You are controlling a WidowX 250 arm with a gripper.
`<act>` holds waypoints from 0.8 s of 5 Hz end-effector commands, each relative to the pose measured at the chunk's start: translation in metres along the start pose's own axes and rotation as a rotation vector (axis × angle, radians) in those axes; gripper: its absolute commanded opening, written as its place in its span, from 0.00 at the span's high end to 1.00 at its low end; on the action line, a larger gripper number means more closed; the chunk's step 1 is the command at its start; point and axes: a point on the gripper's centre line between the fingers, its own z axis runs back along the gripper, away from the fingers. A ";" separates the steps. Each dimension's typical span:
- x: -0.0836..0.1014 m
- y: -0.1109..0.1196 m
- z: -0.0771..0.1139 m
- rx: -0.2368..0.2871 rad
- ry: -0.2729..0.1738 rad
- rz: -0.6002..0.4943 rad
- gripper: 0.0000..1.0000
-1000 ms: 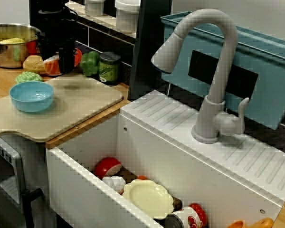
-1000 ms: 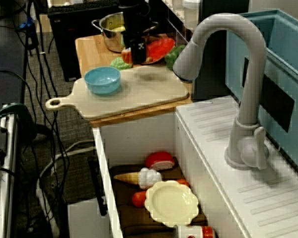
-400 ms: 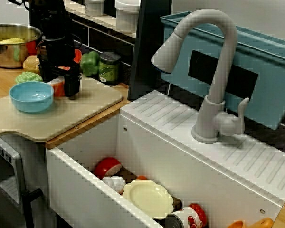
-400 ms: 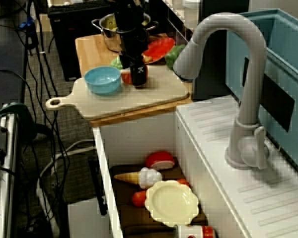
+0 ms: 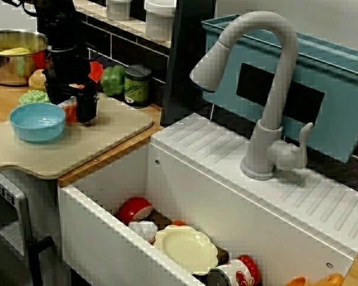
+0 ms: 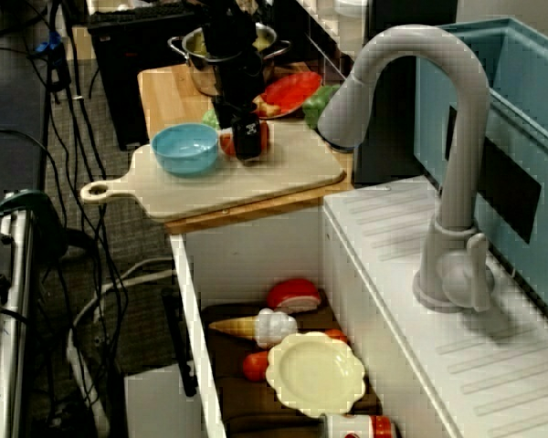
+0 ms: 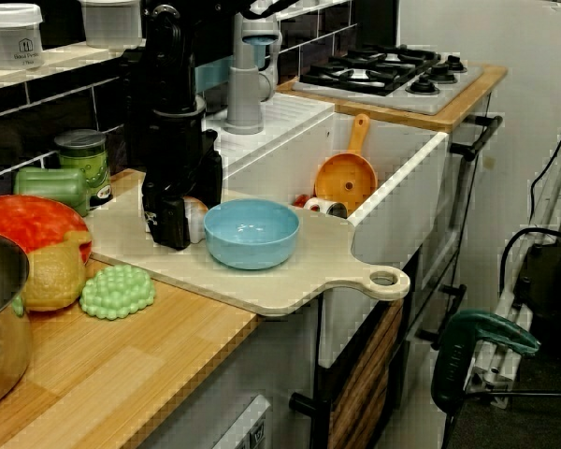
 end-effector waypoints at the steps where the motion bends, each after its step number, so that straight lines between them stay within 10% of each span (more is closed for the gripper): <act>1: 0.013 0.014 0.029 -0.059 -0.015 0.031 0.00; 4: 0.010 0.016 0.054 -0.125 -0.043 0.044 0.00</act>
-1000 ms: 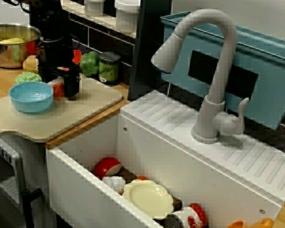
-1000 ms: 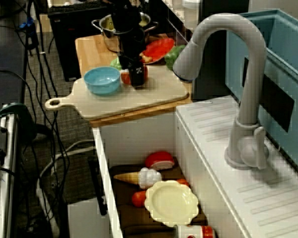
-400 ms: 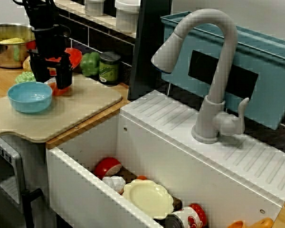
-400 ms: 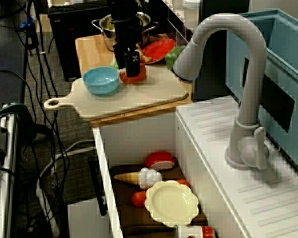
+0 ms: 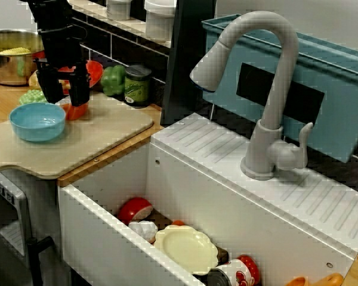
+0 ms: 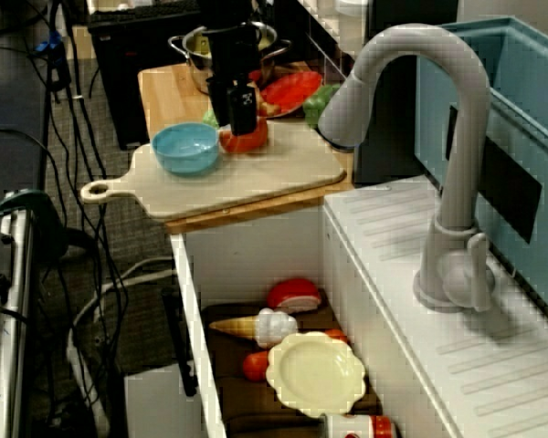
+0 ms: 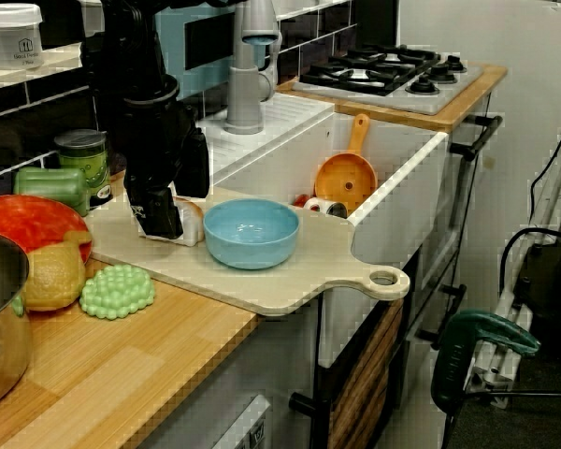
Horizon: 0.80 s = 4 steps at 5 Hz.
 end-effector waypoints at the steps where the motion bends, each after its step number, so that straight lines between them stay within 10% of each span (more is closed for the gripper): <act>1: 0.001 0.009 0.043 -0.028 -0.081 -0.035 0.00; 4: -0.022 0.023 0.055 -0.007 0.018 -0.182 0.00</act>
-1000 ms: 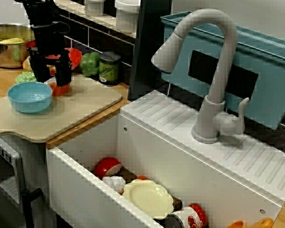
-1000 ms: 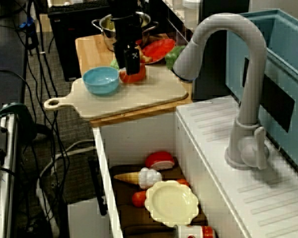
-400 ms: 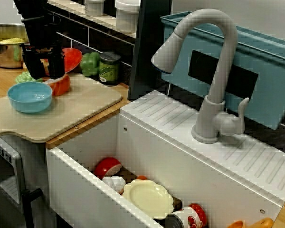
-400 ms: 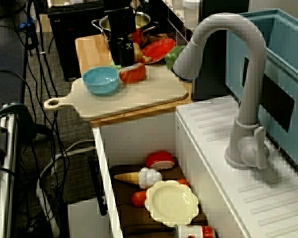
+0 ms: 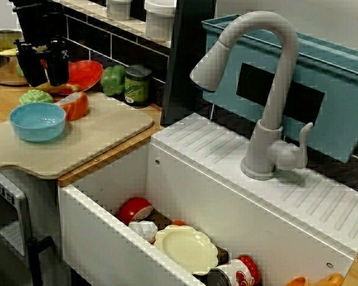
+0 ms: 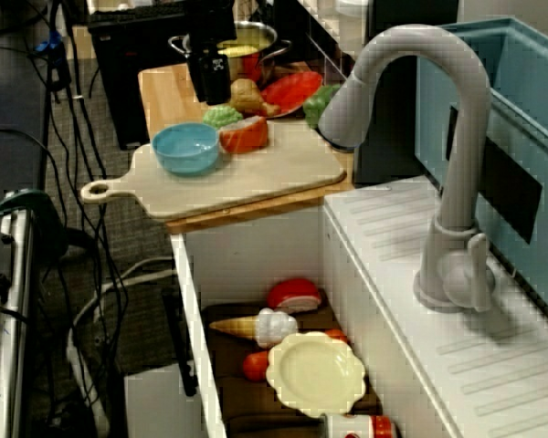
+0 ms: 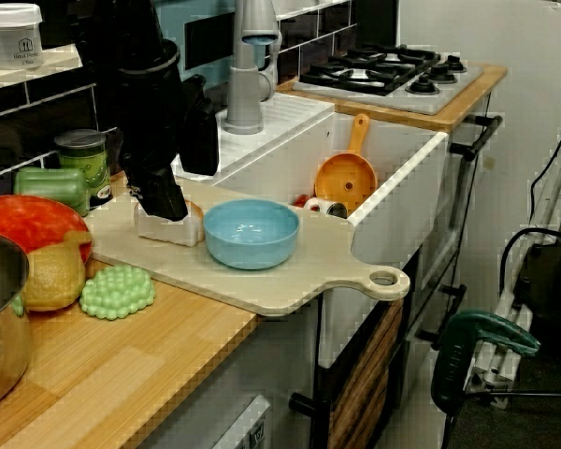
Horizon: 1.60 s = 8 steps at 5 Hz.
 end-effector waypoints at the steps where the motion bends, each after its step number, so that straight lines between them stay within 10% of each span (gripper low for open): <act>1: -0.005 0.012 0.018 0.080 0.023 -0.121 0.00; 3: -0.018 0.013 0.014 0.162 0.043 -0.193 0.00; 8: -0.033 0.014 0.009 0.158 0.020 -0.192 0.00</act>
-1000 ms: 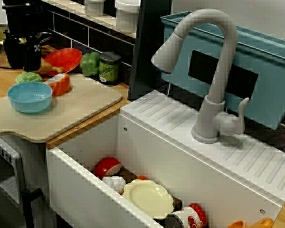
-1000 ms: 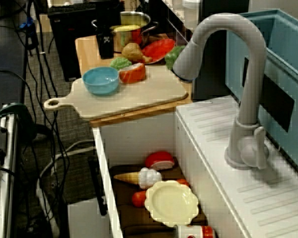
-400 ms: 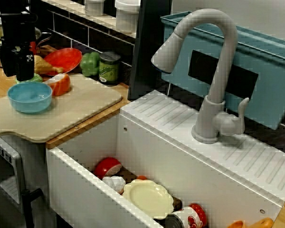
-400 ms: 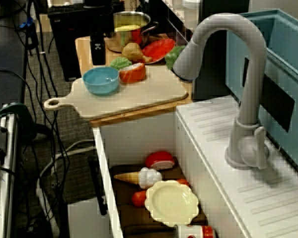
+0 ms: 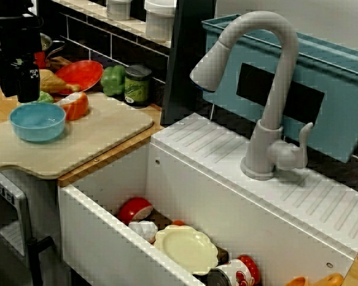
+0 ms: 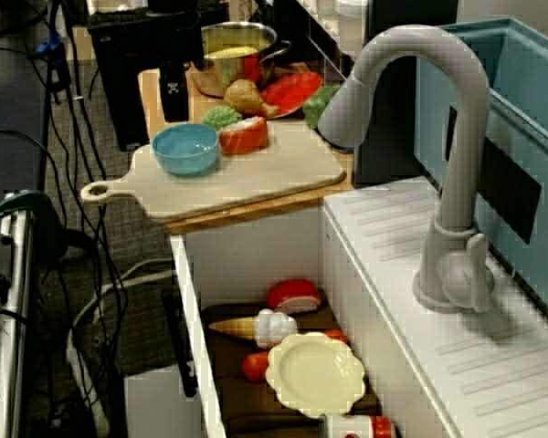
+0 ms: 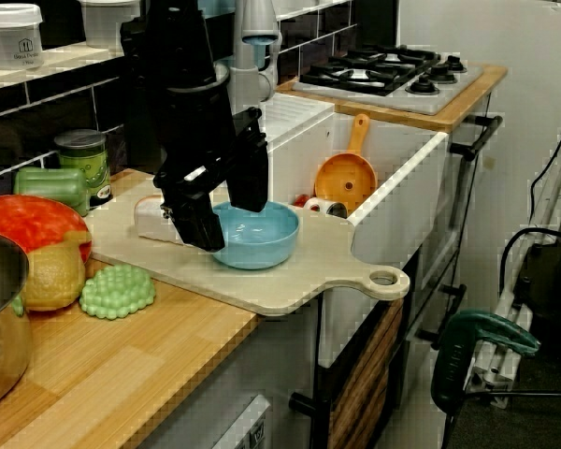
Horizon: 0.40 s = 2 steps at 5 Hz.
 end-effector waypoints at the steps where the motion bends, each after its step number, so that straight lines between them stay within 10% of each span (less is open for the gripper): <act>1: 0.000 0.005 0.012 0.057 -0.109 0.028 0.00; 2: -0.001 0.007 0.009 0.069 -0.137 0.049 0.00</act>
